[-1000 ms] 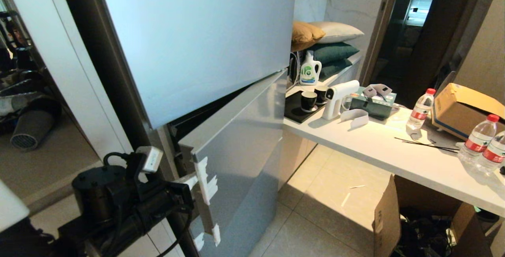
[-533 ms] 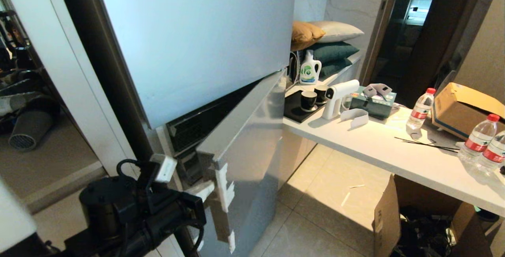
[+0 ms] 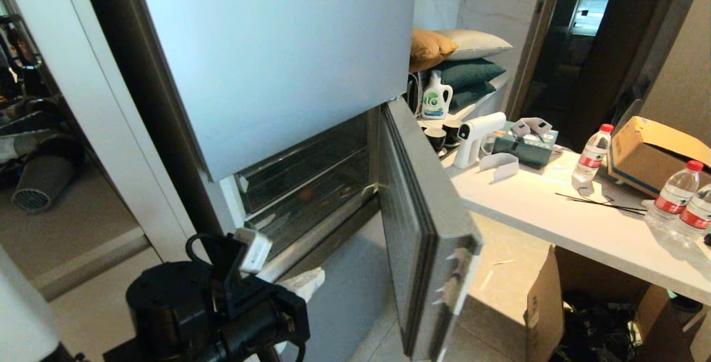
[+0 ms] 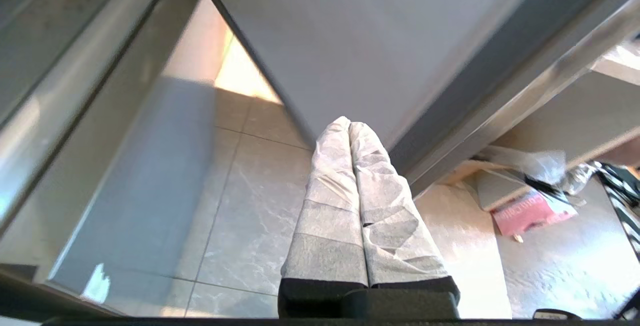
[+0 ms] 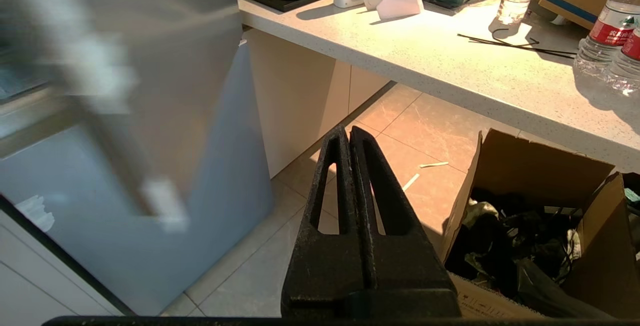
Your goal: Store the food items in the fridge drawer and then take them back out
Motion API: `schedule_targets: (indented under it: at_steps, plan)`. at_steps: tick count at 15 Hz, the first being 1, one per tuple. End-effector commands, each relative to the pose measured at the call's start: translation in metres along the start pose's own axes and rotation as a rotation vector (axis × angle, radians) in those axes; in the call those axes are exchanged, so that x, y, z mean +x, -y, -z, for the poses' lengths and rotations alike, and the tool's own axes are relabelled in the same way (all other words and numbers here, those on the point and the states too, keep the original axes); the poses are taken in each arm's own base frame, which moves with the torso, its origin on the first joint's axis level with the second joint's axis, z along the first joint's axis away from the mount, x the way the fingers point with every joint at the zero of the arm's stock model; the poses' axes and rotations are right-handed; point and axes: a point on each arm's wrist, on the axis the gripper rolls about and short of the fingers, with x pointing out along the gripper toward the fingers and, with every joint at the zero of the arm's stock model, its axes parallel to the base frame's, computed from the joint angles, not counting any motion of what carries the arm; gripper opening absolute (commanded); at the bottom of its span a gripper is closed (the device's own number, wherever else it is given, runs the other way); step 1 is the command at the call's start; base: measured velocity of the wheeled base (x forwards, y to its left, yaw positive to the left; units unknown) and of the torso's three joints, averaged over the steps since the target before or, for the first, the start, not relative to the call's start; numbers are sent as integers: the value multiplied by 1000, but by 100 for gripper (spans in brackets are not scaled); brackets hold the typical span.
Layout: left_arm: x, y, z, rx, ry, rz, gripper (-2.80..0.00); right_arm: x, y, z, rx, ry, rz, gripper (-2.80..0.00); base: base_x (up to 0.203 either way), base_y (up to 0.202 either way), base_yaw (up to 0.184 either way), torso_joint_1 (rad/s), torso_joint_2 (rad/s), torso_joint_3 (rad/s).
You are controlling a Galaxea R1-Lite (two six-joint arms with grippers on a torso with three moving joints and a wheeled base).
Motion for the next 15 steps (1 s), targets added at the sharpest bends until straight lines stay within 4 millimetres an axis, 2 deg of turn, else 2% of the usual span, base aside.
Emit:
schedule_targets:
  at_steps: [1,5,7,11,15]
  plan:
    - [-3,1,-1,0,7,2,-280,0,0,0,0,-2,0,-280,0,0,0,0,0,0]
    - [-14,2,-13,0,75,-53,-280,0,0,0,0,-2,0,-280,0,0,0,0,0,0]
    - [-29,5,-32,0,170,-44,-280,0,0,0,0,-2,0,-280,0,0,0,0,0,0]
    - [-66,7,-68,65,381,-159,-280,0,0,0,0,-2,0,-280,0,0,0,0,0,0]
    - [-121,4,-93,24,563,-333,-280,0,0,0,0,-2,0,-280,0,0,0,0,0,0]
